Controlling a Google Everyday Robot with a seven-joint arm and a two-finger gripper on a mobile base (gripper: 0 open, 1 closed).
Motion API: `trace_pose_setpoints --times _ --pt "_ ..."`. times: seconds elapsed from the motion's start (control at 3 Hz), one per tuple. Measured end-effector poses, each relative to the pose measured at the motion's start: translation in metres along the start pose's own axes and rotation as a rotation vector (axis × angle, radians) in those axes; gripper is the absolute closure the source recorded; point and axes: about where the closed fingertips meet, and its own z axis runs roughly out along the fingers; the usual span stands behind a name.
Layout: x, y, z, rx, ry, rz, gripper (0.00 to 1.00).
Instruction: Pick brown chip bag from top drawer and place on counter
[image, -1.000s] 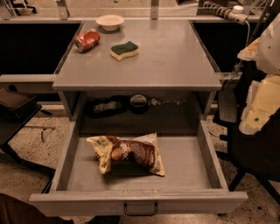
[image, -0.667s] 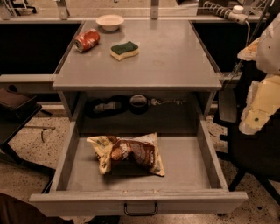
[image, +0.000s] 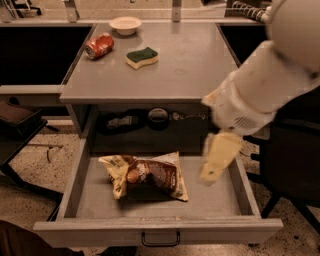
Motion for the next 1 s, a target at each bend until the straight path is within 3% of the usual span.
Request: trace_pose_setpoints --times 0.33,0.67,1.0 --pt "-0.062 0.027 0.072 -0.060 -0.127 -0.040 0.00" --pt "-0.065 0.026 0.078 -0.059 -0.129 -0.044 0.00" --pt "-0.074 0.011 0.125 -0.086 -0.150 -0.047 0.00"
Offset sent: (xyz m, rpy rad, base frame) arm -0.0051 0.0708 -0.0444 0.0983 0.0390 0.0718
